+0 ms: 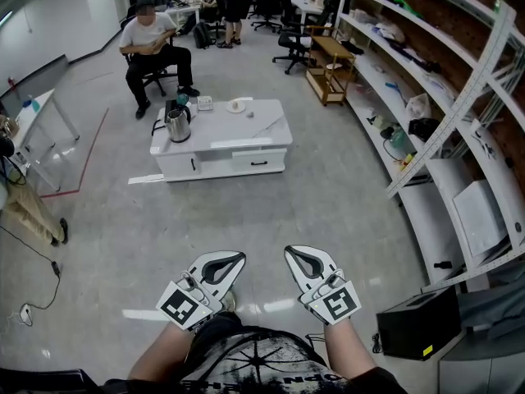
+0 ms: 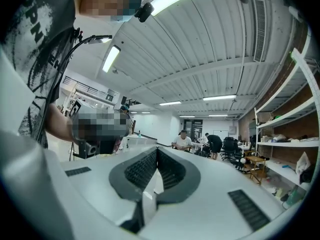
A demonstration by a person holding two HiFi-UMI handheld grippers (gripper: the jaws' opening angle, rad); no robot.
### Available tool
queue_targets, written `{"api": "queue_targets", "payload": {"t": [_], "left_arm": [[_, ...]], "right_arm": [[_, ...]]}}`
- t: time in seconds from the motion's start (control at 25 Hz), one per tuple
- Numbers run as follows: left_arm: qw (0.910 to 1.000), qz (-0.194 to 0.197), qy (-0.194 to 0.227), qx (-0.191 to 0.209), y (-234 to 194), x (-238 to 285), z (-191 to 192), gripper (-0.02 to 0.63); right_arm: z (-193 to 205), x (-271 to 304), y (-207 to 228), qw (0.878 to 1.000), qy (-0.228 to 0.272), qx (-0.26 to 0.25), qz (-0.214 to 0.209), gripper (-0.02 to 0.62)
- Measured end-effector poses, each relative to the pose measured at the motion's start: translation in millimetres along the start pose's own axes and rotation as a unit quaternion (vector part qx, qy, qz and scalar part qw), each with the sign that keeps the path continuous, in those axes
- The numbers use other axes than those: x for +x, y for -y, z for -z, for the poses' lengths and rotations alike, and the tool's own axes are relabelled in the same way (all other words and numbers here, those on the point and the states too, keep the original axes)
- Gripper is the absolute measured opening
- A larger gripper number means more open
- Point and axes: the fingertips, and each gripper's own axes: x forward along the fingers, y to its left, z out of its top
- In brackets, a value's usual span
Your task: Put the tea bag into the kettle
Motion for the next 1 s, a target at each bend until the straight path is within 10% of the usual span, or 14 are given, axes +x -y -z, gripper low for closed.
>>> {"api": "queue_targets", "payload": {"t": [1.0], "left_arm": [[0.9988,0.048,0.005,0.001,-188,15,-6,0.006]], "right_arm": [[23,186,43,0.998,-0.05,-0.02,0.025,0.009]]}}
